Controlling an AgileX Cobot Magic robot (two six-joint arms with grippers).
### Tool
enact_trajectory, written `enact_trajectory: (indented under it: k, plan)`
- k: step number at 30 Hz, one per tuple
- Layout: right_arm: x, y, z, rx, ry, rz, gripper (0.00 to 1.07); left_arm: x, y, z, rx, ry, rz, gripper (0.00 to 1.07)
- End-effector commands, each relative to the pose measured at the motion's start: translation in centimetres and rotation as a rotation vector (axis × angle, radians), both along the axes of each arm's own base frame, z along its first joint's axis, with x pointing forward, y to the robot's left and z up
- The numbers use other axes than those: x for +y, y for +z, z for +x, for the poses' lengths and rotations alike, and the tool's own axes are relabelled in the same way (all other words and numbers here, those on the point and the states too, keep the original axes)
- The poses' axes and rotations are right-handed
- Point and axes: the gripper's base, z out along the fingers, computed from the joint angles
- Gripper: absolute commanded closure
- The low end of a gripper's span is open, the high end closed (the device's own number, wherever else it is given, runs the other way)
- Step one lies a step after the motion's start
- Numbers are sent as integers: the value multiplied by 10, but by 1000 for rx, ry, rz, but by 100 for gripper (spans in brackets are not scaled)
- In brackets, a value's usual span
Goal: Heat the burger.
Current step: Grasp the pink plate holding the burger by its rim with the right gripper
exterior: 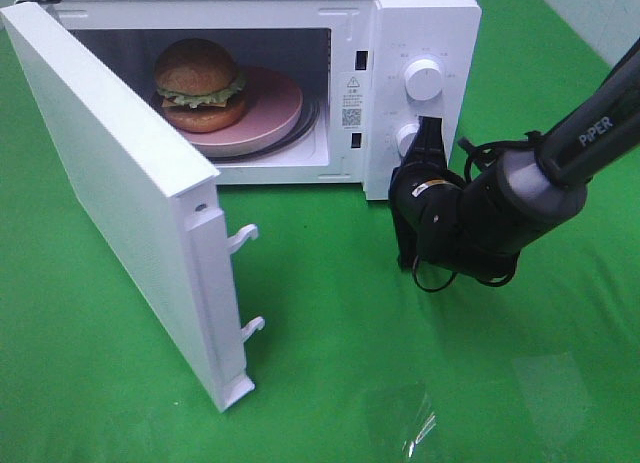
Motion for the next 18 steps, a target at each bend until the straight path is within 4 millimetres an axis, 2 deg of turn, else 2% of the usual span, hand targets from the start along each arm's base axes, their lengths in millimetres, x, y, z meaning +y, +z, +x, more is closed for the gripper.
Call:
enact_trajectory:
  k: [1,2,5,6,9,11,18]
  plan:
    - [-8,49,17,-329,-45,-5,107,0,1,-2,-26,1,-2,7]
    - [-4,47,9,-310,-28,-7,107,0,1,-2,-26,1,-2,7]
    - [-3,44,6,-298,-21,-9,107,0,1,-2,-26,1,-2,7]
    - [2,38,-2,-259,4,-7,107,0,1,-2,-26,1,-2,7]
    - [6,32,-8,-215,31,4,107,0,1,-2,-26,1,-2,7]
    - [16,22,-25,-128,97,32,107,0,1,-2,-26,1,-2,7]
    - [14,23,-42,-58,140,2,107,0,1,-2,-26,1,-2,7]
